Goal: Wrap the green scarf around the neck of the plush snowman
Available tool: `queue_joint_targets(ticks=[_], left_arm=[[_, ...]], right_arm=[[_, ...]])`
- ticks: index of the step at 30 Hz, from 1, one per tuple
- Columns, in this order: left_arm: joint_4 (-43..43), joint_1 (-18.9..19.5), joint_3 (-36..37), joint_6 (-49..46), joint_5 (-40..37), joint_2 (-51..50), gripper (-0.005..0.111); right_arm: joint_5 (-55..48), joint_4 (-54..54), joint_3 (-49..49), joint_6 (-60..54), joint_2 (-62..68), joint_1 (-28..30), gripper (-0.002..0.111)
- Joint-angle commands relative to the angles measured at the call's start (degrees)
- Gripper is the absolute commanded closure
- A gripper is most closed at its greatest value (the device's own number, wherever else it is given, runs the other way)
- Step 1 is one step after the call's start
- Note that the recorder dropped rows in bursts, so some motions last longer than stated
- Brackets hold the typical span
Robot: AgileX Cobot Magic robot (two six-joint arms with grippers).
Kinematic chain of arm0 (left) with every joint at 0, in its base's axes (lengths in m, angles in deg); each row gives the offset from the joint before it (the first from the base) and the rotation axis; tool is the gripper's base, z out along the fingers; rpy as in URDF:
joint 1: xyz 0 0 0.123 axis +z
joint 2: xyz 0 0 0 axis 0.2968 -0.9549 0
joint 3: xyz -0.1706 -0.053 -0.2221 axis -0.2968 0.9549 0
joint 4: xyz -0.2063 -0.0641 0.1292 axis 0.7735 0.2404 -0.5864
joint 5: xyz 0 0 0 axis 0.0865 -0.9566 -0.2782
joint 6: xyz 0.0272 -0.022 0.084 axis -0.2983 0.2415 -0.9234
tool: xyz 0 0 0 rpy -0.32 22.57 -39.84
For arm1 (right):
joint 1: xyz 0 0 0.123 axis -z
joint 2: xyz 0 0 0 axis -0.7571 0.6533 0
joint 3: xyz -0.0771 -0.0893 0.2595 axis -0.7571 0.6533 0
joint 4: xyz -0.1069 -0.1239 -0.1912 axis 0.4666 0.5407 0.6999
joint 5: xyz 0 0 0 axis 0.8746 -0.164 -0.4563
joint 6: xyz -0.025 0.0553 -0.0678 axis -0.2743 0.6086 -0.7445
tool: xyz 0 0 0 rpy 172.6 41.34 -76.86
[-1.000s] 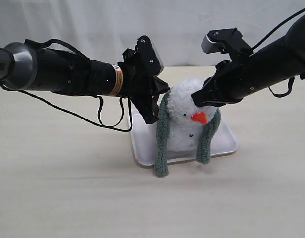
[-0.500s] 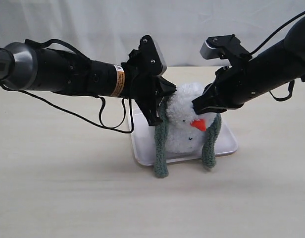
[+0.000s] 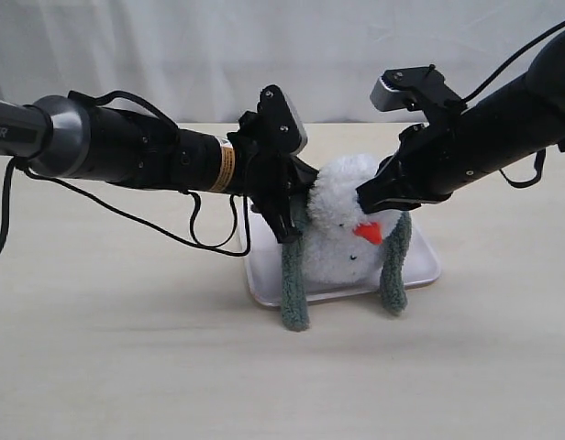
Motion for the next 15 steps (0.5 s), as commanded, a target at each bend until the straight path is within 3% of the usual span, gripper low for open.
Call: queue_joint_targets(ticks=[1,9,15], left_arm=[[1.02,-0.03,-0.94,0.45,3.31,0.85,0.107],[-0.71,0.06,-0.62,5.31,2.25,5.21,0.107],[-12.09,0.06,-0.62,15.88,1.17,9.25,0.107]], right_arm=[[-0.50,1.12,0.56,0.10,0.42,-0.01,0.104],[-0.39,1.12,0.21,-0.11,0.42,-0.01,0.104],[-0.17,0.66,-0.92,-0.26,-0.03,-0.01,0.103]])
